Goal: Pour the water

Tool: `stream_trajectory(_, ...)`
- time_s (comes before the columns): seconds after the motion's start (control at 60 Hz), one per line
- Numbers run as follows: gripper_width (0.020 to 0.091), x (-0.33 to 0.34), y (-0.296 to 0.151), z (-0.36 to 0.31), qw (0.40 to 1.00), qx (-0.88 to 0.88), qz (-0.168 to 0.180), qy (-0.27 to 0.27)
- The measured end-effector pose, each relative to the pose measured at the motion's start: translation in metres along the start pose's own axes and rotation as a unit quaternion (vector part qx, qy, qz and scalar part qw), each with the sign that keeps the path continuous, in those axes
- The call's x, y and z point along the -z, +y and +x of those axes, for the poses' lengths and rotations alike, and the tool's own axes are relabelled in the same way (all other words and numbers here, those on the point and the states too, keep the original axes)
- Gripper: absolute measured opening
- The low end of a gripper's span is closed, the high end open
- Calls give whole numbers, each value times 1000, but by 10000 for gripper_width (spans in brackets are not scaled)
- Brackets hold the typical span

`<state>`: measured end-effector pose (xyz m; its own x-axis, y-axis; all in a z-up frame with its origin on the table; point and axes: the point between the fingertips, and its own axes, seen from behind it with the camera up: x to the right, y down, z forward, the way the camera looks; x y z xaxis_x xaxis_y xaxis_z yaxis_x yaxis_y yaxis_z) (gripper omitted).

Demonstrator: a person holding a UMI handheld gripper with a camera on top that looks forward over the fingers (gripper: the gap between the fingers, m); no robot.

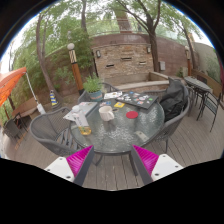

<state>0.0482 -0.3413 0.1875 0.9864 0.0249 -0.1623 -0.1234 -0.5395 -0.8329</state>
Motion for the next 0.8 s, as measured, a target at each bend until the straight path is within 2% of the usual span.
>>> stream_trajectory(0.3,831,6,-13,-8,999,-4,12,-51)
stream_trajectory(0.367,830,-1,-6,-21,997,1,2,-80)
stream_trajectory(0.433,832,-15,0,-24,997,5,-4,-81)
stream_trajectory(0.617,833,-70,-13,-70,996,28,51,-62)
stream_trajectory(0.8,836,-165,-30,-150,993,10,101,-61)
